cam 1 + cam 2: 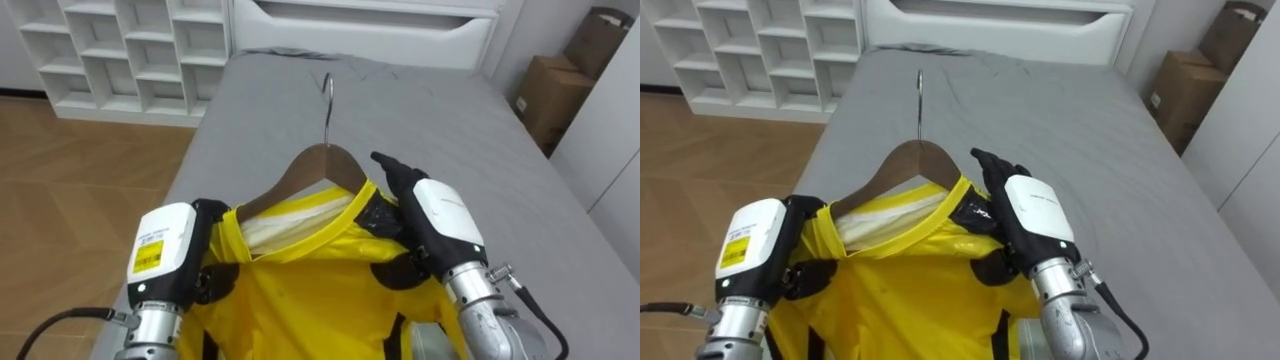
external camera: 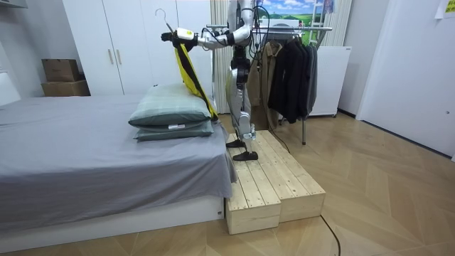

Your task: Hang clothes

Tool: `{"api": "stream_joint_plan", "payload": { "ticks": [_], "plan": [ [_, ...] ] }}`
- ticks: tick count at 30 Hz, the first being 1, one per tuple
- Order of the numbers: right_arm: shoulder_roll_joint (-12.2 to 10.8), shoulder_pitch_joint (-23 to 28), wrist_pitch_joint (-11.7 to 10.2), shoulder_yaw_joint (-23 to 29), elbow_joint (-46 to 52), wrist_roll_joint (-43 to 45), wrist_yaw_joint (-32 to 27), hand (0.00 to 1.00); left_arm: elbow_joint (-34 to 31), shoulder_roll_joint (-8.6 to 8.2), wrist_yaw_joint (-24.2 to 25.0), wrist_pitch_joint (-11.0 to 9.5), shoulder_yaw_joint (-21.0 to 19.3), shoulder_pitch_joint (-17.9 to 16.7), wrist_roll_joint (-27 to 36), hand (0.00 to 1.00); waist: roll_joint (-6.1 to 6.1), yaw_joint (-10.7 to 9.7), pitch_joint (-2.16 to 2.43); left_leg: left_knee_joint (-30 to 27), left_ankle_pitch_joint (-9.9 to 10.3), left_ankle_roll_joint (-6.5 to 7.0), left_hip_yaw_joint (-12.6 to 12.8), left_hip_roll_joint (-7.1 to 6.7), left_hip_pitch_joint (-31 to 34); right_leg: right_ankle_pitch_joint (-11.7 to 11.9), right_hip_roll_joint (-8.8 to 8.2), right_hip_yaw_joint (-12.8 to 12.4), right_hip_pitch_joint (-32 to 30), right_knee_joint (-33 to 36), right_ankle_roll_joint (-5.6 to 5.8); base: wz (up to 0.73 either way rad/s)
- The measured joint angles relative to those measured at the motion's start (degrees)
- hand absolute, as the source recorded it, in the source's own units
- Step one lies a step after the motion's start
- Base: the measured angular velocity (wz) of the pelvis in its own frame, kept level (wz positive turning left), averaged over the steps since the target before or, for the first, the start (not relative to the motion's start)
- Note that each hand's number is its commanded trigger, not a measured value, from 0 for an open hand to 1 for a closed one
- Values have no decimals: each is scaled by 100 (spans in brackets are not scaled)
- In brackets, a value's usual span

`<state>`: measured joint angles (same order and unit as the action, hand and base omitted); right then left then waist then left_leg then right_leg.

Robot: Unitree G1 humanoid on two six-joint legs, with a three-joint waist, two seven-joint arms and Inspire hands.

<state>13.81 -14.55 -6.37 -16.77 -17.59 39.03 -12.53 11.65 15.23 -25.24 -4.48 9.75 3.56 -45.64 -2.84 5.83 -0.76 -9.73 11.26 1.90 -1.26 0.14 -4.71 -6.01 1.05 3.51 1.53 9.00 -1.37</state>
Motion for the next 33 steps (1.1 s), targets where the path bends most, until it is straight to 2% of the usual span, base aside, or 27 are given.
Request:
{"api": "stream_joint_plan", "payload": {
  "ticks": [2, 3, 5, 9, 19, 33],
  "plan": [
    [5, 0, 3, 3, 0, 56, -3, 69, -45, 18, 22, 2, -1, 0, -14, 100, 1, 3, 1, 1, 0, 0, -19, -4, 0, 0, 0, 21, 17, -13, 0, 5],
    [14, 0, 3, 1, 0, 61, -2, 81, -58, 18, 55, 8, -6, 0, -14, 100, 2, 2, 1, 2, 0, -1, -25, -4, -12, 0, 1, 42, 27, -13, 0, 6],
    [17, 0, 3, -1, 0, 67, 6, 100, -73, 17, 65, 29, -6, 0, -15, 100, 3, 14, 0, 2, 0, -2, -34, -2, -15, 0, 3, 60, 33, -15, 0, 5],
    [18, 0, 28, 6, -3, 100, 10, 100, -78, 18, 65, 44, -62, 0, -13, 100, 22, 34, 1, 2, 0, -4, -51, -3, -10, 0, 4, 89, 37, -16, 0, 1],
    [20, 1, 272, 63, -120, 180, 93, 100, -125, -11, 65, 74, -63, 0, -138, 100, 49, 36, 8, 11, 0, -4, -61, -13, -3, 0, 6, 106, 40, -25, 0, 0],
    [20, 1, 277, 62, -119, 159, 148, 100, -126, -14, 85, 147, -48, -1, -152, 100, 60, 24, 9, 3, -2, -7, -56, -14, -11, 0, 1, 103, 52, -24, 0, 0]
  ]
}}
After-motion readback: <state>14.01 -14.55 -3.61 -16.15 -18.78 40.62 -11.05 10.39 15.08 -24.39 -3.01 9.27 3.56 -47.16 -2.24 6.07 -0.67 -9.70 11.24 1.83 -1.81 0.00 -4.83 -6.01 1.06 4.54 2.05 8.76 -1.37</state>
